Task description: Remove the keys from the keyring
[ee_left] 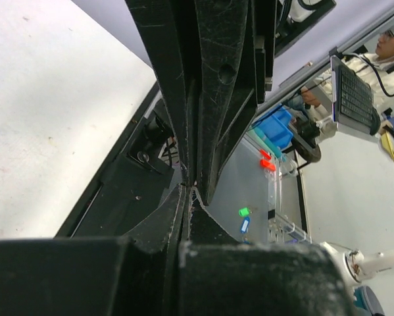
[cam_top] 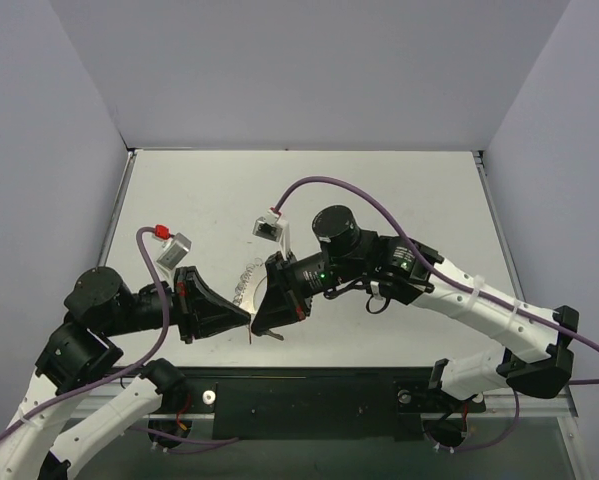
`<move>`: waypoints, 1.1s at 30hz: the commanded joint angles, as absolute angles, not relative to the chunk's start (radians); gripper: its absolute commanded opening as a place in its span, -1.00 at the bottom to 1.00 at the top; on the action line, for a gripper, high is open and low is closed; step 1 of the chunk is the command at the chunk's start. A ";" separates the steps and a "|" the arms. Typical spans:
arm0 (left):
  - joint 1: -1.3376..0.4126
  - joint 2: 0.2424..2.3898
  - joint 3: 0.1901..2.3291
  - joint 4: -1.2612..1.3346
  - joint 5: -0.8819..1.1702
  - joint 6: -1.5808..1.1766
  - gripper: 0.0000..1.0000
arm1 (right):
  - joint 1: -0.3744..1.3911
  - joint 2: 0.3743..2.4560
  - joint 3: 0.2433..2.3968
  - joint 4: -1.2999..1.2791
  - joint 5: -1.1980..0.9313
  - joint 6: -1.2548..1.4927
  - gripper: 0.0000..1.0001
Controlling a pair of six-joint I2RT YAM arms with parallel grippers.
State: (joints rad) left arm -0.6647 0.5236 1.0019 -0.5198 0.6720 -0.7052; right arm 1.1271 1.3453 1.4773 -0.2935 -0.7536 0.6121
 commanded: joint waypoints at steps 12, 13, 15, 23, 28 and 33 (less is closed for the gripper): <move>-0.666 0.572 1.108 -0.572 0.629 -0.640 -0.62 | 1.146 1.370 1.502 -0.324 -0.733 0.546 -1.00; -0.666 0.568 1.108 -0.563 0.599 -0.650 -0.43 | 1.146 1.367 1.490 -0.318 -0.730 0.548 -1.00; -0.666 0.555 1.101 -0.535 0.557 -0.676 0.13 | 1.146 1.351 1.471 -0.287 -0.718 0.561 -1.00; -0.666 0.500 1.086 -0.471 0.477 -0.752 0.39 | 1.146 1.292 1.424 -0.216 -0.695 0.594 -1.00; -0.666 0.451 1.037 -0.387 0.471 -0.834 0.24 | 1.147 1.255 1.408 -0.163 -0.690 0.614 -1.00; -0.666 0.431 0.986 -0.354 0.482 -0.883 0.21 | 1.146 1.250 1.416 -0.138 -0.704 0.623 -1.00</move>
